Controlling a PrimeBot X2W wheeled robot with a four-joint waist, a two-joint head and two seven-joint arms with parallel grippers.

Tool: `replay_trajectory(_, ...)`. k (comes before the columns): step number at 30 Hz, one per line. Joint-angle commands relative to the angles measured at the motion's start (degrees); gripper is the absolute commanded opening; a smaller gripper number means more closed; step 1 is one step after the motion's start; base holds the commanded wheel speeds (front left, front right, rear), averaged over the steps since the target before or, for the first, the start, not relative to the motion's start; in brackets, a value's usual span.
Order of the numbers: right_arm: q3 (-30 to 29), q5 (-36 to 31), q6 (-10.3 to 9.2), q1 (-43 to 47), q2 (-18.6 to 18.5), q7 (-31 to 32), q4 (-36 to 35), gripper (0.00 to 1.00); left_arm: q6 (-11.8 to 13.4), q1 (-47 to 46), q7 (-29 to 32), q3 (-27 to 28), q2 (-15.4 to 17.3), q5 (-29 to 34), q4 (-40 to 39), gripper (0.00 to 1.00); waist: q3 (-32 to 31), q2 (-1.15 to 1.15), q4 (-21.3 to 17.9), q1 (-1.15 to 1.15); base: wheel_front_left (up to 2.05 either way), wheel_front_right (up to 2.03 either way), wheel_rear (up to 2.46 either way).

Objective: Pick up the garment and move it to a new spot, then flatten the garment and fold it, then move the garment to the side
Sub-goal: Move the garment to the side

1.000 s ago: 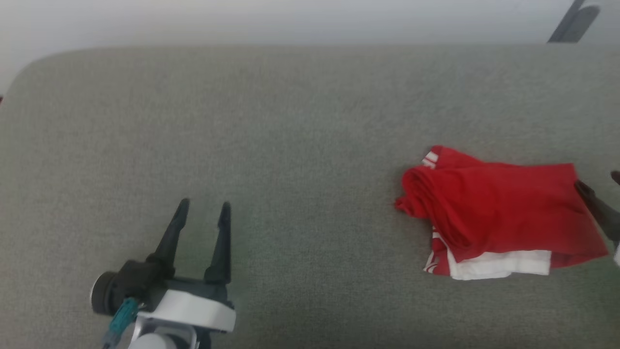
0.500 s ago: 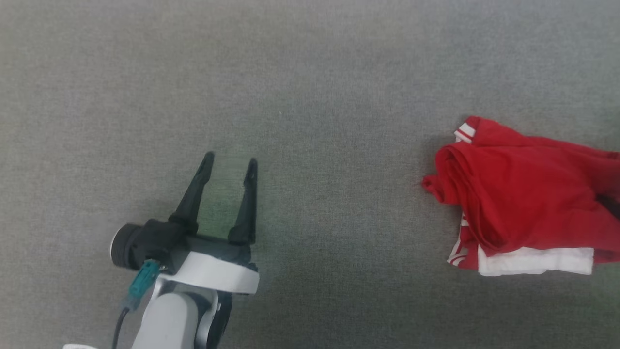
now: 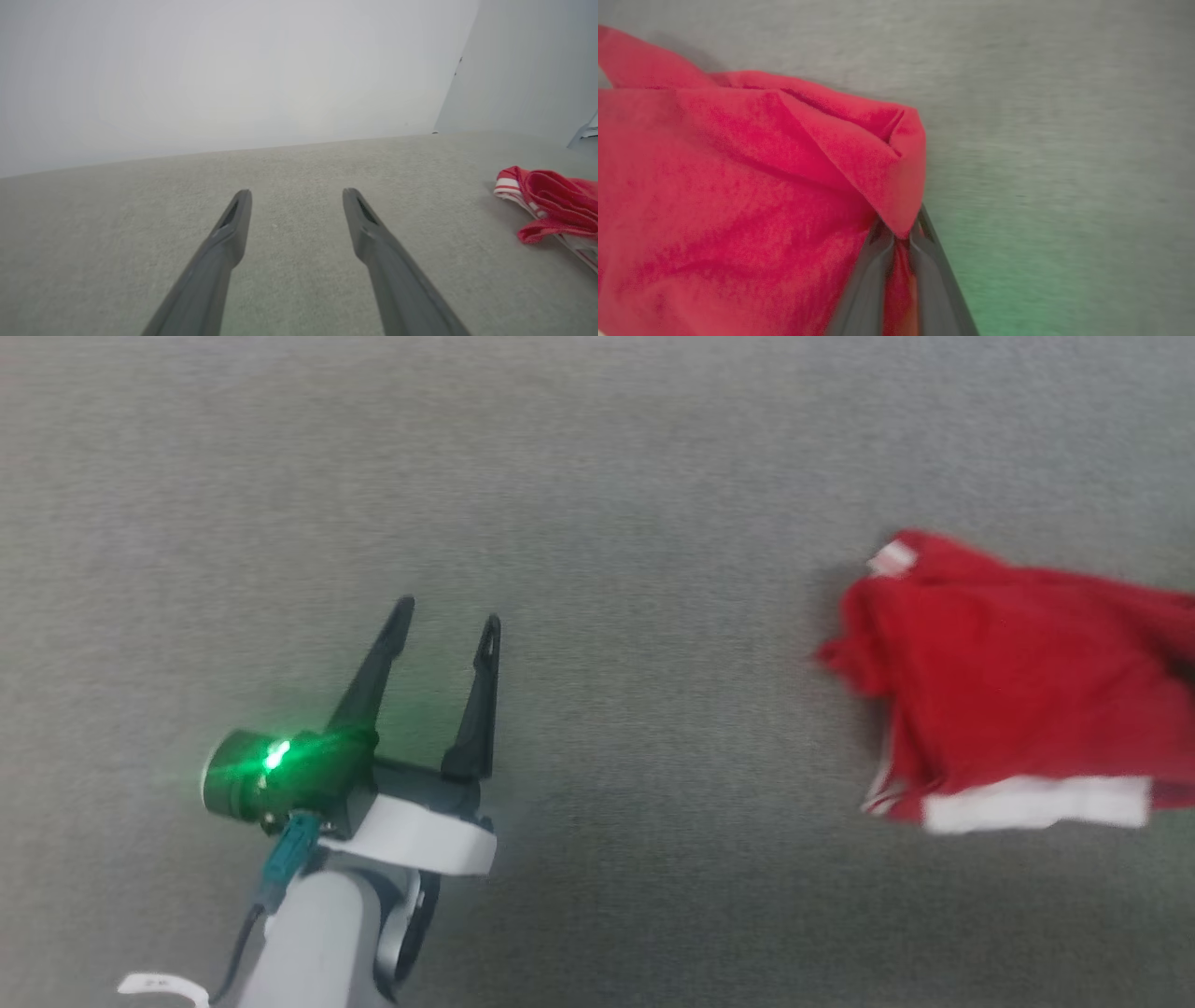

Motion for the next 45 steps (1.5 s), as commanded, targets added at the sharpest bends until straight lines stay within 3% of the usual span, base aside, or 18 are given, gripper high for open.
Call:
replay_trajectory(1,-1.64,0.48,-0.45,-0.77,-1.23,-1.58,2.29,0.00,-0.77,-2.02,-0.25,0.30,0.12,1.17,-0.31,1.00,1.18,0.00,-2.23,0.00,0.00,0.00,0.00)
replay_trajectory(8,-6.66,0.79,-0.31,-5.00,-2.90,-8.17,9.69,0.00,-1.97,-7.75,-0.25,-1.08,1.72,4.09,0.94,1.00,5.39,0.00,-7.87,0.00,0.00,0.00,0.00)
replay_trajectory(17,-6.90,-0.50,-0.31,-14.22,-3.34,-14.86,20.01,0.00,-2.68,-18.27,-0.25,-5.94,3.80,6.41,4.13,1.00,10.26,0.00,-12.07,0.00,0.00,0.00,0.00)
replay_trajectory(28,0.83,-3.34,-0.31,-26.79,-1.38,-23.22,32.38,0.00,-2.95,-29.46,-0.24,-10.19,6.54,7.29,8.48,1.00,15.04,0.00,-13.93,0.00,0.00,0.00,0.00)
replay_trajectory(45,10.49,-4.49,-0.31,-34.39,-0.20,-32.46,43.30,0.00,-1.23,-31.84,-0.20,-12.98,7.08,6.94,10.31,1.00,14.84,0.00,-12.71,0.00,0.00,0.00,0.00)
